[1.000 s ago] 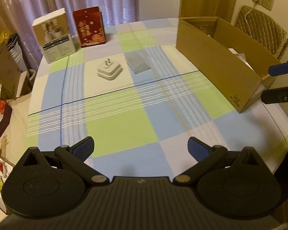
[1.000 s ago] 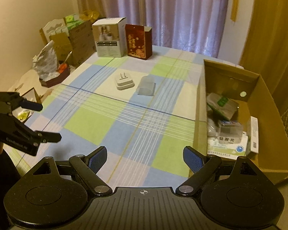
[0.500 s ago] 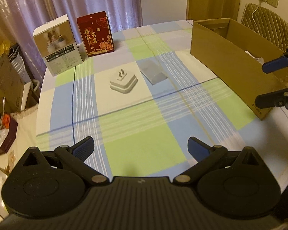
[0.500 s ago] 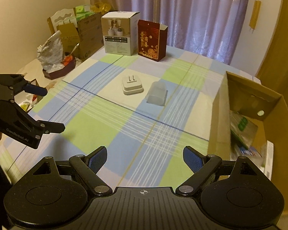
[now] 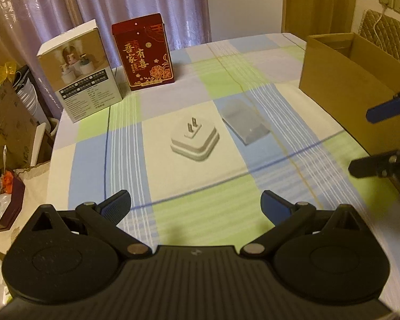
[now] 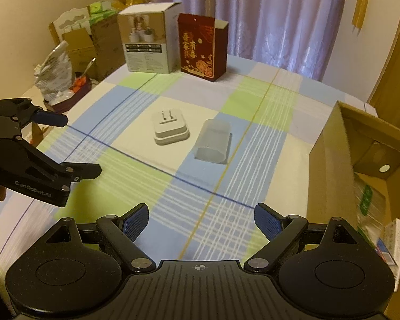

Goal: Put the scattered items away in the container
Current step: 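Move both tools back toward the white plug and clear cover on the table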

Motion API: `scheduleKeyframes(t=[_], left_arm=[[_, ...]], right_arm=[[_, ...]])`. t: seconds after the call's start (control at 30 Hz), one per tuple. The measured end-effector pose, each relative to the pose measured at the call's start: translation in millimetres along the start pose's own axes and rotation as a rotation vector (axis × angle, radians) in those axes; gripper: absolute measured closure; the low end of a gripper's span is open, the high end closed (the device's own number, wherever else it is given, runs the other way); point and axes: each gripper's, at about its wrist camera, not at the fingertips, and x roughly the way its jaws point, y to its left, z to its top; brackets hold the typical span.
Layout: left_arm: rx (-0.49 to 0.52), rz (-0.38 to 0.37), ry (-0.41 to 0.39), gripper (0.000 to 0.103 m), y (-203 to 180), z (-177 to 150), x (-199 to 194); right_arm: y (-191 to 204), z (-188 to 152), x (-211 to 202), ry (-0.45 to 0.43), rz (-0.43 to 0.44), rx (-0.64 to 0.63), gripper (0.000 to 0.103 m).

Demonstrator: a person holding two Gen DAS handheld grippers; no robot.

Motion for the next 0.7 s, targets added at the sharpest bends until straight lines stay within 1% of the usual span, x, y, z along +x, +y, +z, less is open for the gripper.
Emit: scheduleKeyframes(t=[0.17, 0.23, 0.37, 0.43, 0.53, 0.63, 0.7], left_arm=[[0.003, -0.020, -0.023, 0.001, 4.6, 10.9, 31.8], [0.021, -0.043, -0.041, 0.001, 6.2, 14.2, 43.3], [0.074, -0.044, -0.066, 0.001, 9.5, 22.0, 66.6], [0.108, -0.032, -0.075, 0.001, 11.4, 25.6, 76.0], [0.138, -0.031, -0.082, 0.001, 16.7, 31.4, 90.8], [0.150, -0.060, -0.086, 0.001, 21.7, 36.1, 104.1], [0.163, -0.074, -0.090, 0.001, 23.2, 38.3, 111.4]], right_arm=[[-11.1, 10.6, 29.5, 0.018, -0.013, 0.024, 0.012], [-15.1, 13.4, 37.9, 0.017, -0.018, 0.037, 0.012], [-21.6, 21.7, 56.8, 0.007, -0.036, 0.059, 0.012], [-24.4, 26.5, 67.1, 0.001, -0.044, 0.073, 0.012], [-28.1, 34.0, 80.6, -0.015, -0.033, 0.104, 0.012], [-29.9, 41.1, 95.3, -0.029, -0.027, 0.120, 0.012], [-31.1, 44.0, 105.8, -0.021, -0.026, 0.121, 0.012]])
